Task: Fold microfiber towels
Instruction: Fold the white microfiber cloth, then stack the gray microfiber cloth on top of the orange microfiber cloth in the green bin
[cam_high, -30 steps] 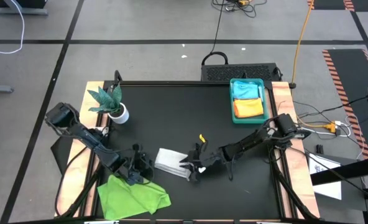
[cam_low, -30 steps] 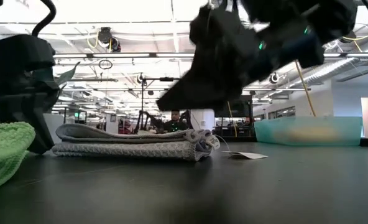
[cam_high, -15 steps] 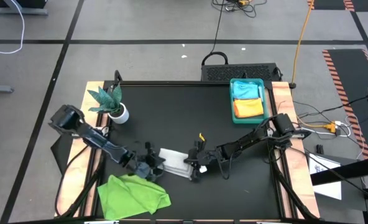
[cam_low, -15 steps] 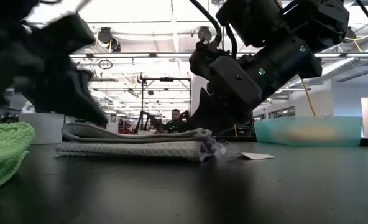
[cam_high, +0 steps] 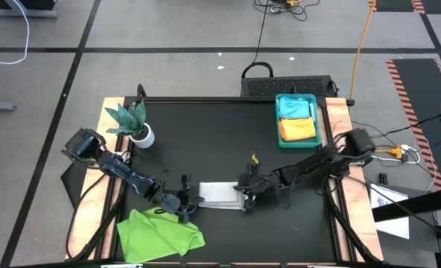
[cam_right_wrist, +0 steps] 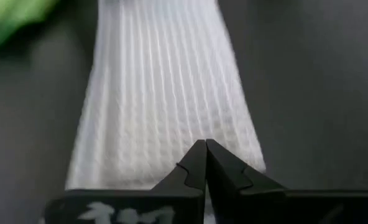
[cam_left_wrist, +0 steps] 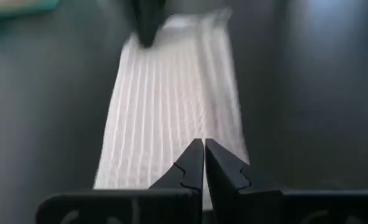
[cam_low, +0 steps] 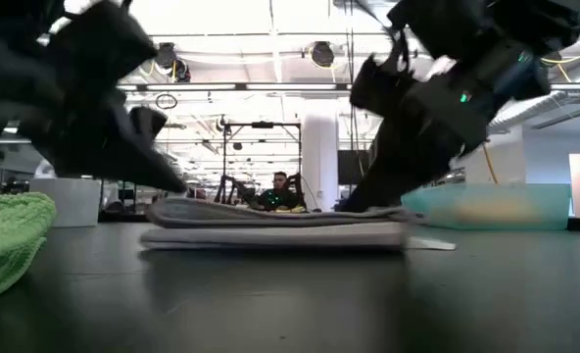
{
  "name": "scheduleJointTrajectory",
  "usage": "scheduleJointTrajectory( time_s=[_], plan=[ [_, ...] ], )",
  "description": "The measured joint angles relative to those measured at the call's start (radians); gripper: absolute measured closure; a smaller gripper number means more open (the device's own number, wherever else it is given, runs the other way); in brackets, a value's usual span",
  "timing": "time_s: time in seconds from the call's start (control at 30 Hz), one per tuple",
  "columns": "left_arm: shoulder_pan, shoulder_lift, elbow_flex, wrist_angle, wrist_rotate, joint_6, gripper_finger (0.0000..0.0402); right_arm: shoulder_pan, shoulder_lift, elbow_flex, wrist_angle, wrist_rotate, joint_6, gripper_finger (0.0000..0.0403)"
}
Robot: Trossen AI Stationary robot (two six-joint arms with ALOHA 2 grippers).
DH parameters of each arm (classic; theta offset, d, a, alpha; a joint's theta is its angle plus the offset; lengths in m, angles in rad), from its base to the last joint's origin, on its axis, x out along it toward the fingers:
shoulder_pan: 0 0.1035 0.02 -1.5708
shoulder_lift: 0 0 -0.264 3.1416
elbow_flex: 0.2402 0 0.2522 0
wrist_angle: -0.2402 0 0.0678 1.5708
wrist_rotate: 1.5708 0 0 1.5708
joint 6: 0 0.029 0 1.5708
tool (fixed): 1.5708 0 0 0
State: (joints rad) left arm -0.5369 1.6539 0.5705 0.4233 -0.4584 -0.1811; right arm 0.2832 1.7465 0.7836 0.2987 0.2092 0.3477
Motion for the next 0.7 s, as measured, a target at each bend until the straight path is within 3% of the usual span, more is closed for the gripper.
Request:
scheduleJointTrajectory(
  time_s=[0.1, 0.23, 0.5, 0.7],
  plan=[
    [-0.001, 0.0, 0.007, 0.047, 0.014, 0.044, 0.0387, 0.007, -0.083, -0.044, 0.035, 0.0, 0.0, 0.0403],
    [0.001, 0.0, 0.016, 0.045, -0.043, 0.048, 0.0398, 0.062, -0.092, -0.056, 0.143, -0.002, -0.041, 0.0403],
    [0.095, 0.023, 0.012, -0.062, -0.041, -0.066, 0.0397, 0.153, 0.097, 0.056, 0.284, 0.048, -0.185, 0.0399],
    [0.121, 0.067, 0.013, -0.078, 0.014, -0.087, 0.0387, 0.158, 0.211, 0.199, 0.216, 0.049, -0.341, 0.034]
  ],
)
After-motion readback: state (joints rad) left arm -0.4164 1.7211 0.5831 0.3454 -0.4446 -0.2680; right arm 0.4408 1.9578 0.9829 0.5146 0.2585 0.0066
